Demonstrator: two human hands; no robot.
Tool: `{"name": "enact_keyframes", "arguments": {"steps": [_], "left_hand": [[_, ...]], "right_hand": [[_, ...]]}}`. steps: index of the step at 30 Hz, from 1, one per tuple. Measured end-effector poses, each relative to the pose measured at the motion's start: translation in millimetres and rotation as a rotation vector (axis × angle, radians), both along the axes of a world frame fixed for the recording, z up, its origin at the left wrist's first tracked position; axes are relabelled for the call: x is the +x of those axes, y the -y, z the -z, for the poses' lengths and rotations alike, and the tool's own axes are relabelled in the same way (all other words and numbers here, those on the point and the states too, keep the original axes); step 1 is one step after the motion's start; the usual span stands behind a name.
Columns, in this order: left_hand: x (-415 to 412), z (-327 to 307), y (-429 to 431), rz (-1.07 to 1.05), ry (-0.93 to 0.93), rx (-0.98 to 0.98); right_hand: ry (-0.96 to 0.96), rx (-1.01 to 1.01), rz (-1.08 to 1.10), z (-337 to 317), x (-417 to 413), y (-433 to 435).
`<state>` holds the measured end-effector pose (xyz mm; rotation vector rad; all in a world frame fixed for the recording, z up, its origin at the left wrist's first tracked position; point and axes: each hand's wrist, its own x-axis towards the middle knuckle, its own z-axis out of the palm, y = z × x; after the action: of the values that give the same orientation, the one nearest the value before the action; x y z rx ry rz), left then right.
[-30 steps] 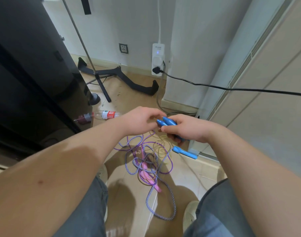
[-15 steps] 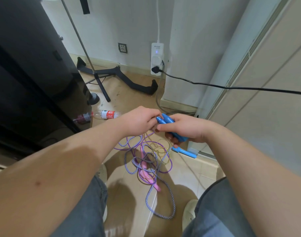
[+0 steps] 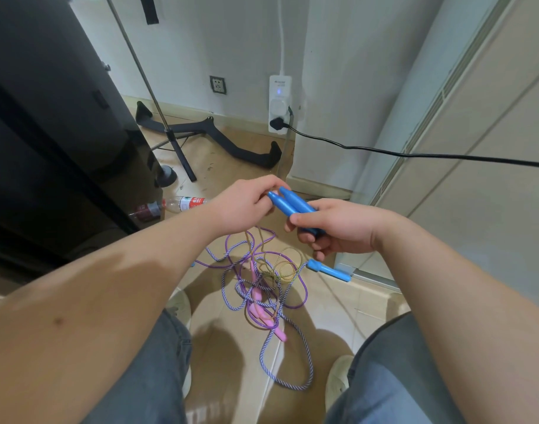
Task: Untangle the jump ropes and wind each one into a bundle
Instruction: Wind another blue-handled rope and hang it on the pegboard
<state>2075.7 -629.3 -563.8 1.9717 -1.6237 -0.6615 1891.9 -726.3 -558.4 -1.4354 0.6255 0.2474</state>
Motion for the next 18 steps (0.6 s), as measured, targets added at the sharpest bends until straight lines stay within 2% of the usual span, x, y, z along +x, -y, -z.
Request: {"name": "enact_keyframes", "arguments": {"steps": [8,18], "left_hand": [[-2.1,0.5,0.2,-0.024,-0.043,0.025],[-2.4,-4.5,0.7,-0.055,-0.007,0.015]], "right_hand": [[0.127,0.133,0.034,-2.6,1.8,-5.0],[0.114,0.178,0.049,-1.9,3.6,-7.0]]}}
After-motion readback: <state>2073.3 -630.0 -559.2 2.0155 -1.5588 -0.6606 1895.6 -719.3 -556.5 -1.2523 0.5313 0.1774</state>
